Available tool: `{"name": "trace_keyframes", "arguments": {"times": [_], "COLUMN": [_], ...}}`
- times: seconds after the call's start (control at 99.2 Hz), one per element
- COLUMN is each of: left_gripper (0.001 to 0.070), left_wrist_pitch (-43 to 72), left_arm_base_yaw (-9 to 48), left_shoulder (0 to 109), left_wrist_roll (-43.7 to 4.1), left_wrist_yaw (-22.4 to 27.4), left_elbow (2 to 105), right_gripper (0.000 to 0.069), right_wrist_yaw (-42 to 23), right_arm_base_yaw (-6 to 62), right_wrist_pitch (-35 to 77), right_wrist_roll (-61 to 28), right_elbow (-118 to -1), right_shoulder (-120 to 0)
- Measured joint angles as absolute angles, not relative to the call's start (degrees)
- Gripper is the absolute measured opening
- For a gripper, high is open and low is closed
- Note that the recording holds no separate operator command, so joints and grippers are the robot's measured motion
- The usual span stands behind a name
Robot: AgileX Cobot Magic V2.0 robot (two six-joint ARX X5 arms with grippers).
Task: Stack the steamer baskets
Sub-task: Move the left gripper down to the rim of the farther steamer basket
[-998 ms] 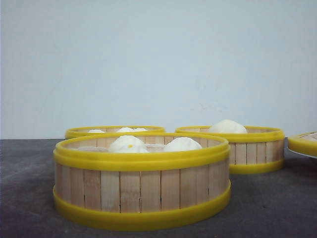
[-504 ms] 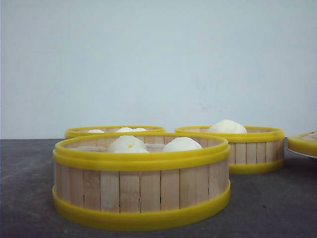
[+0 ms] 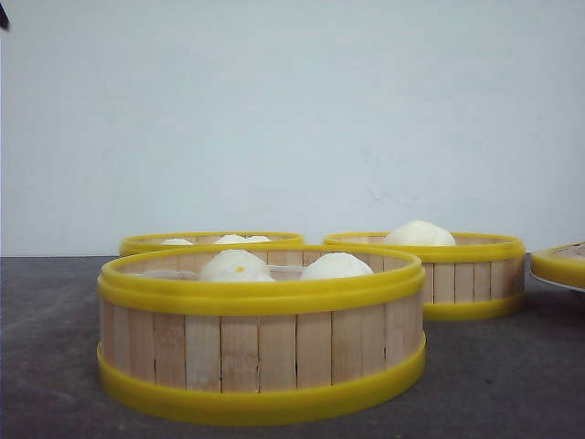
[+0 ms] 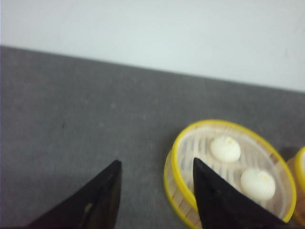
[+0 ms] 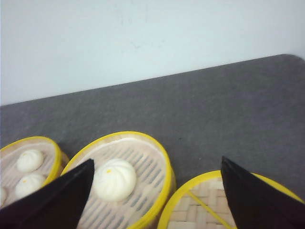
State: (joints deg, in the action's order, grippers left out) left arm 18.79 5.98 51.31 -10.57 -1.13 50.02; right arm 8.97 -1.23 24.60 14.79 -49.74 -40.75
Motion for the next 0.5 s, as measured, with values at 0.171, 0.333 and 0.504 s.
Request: {"name": "trace_keyframes", "arguments": {"times": [0.171,0.333,0.504], "left_gripper": [0.028,0.028,0.028], "left_wrist_pitch": [20.03,21.93,25.93], "left_arm_base_yaw": [6.68,8.54,9.82], "left_shoulder": [62.3,73.73,85.41], "left_wrist_roll": [-10.37,-10.11,-10.09], "left_wrist_yaw": [-0.1,1.5,1.67], "left_elbow": [53.28,59.96,70.15], "right_gripper": [0.0528,0.0528,0.0528], "right_wrist_yaw": [9.45,9.45,9.48], "right_arm_base_yaw": [0.08,2.48,4.58], "right_wrist_pitch": [22.79,22.79,22.79], "right_wrist_roll": [14.79,14.79,14.79], "right_elbow": [-49.74,-49.74,-49.74], "right_shoulder": [-43.72,-46.11,-47.03]}}
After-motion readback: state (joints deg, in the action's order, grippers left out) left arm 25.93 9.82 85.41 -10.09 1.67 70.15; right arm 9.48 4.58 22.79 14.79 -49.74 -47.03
